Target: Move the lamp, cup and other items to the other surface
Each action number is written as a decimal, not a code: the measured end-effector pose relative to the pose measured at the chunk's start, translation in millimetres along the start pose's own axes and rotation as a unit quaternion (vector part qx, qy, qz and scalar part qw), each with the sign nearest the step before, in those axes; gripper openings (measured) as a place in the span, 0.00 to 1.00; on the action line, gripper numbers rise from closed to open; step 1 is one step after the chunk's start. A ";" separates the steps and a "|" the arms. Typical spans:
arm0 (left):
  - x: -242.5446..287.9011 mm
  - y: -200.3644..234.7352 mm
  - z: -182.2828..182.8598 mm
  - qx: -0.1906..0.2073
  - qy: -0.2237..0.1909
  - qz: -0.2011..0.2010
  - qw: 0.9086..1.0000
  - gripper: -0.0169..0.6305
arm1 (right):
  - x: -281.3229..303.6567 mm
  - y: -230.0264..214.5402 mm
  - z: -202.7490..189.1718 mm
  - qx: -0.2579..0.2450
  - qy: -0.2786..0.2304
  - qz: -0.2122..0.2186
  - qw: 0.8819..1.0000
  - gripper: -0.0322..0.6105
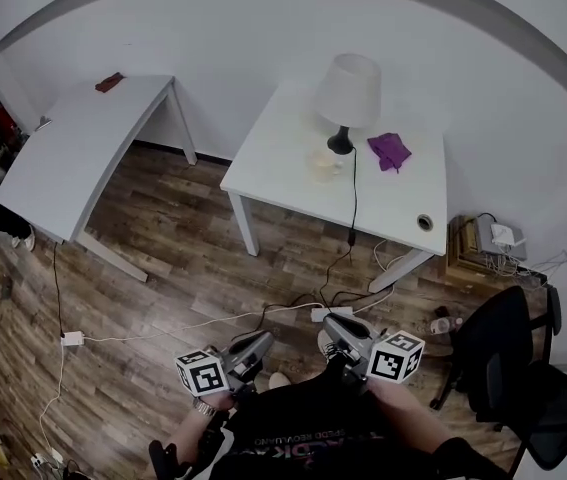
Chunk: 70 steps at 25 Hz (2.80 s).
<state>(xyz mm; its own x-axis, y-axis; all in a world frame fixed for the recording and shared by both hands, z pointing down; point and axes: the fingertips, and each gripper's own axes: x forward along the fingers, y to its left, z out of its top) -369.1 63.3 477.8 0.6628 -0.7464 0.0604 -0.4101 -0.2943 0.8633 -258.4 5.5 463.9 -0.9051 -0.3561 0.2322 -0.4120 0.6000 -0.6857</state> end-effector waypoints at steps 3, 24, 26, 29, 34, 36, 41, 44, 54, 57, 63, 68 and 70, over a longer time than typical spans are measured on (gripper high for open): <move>4.2 3.6 12.0 0.001 -0.016 0.021 1.000 0.02 | 12.8 -10.9 22.1 -0.009 0.008 0.010 1.000 0.13; 116.5 24.6 32.7 -0.016 -0.076 0.089 0.993 0.02 | 35.6 -144.5 122.8 -0.026 0.071 0.030 0.997 0.16; 124.5 26.1 31.6 -0.020 -0.081 0.099 0.992 0.02 | 39.1 -156.8 128.9 -0.032 0.080 0.033 0.996 0.16; 132.3 30.9 28.8 -0.028 -0.093 0.115 0.989 0.02 | 45.8 -175.6 139.4 -0.040 0.091 0.036 0.994 0.16; 132.6 37.3 26.6 -0.039 -0.117 0.141 0.982 0.02 | 62.1 -199.5 155.4 -0.047 0.101 0.038 0.993 0.16; 131.5 38.6 25.5 -0.042 -0.127 0.150 0.980 0.02 | 69.1 -207.9 161.8 -0.054 0.103 0.037 0.993 0.16; 131.7 39.3 23.7 -0.047 -0.143 0.167 0.975 0.02 | 91.1 -241.2 189.5 -0.155 0.123 0.007 0.980 0.18; 127.6 40.2 20.9 -0.050 -0.148 0.177 0.972 0.02 | 117.5 -271.8 212.2 -0.277 0.148 -0.029 0.949 0.20; 122.8 40.9 8.3 -0.068 -0.165 0.199 0.964 0.02 | 219.2 -344.2 252.1 -0.430 0.248 -0.057 0.866 0.25; 117.4 41.8 3.4 -0.074 -0.178 0.208 0.959 0.02 | 233.4 -355.6 245.7 -0.444 0.282 -0.049 0.849 0.25; 111.3 42.8 -4.7 -0.081 -0.188 0.220 0.954 0.02 | 248.8 -367.0 227.1 -0.475 0.332 -0.035 0.814 0.24; 110.3 42.6 -7.5 -0.086 -0.192 0.223 0.952 0.02 | 253.7 -368.9 221.5 -0.476 0.347 -0.025 0.808 0.21; 111.4 43.1 -6.9 -0.087 -0.190 0.223 0.952 0.02 | 256.1 -370.2 222.2 -0.478 0.347 -0.026 0.806 0.16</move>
<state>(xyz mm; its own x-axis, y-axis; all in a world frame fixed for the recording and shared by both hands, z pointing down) -308.6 -28.4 525.2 0.1597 -0.9457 0.2832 -0.4651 0.1809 0.8666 -314.4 -467.0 624.0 -0.5882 -0.1117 0.8010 -0.0439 0.9934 0.1063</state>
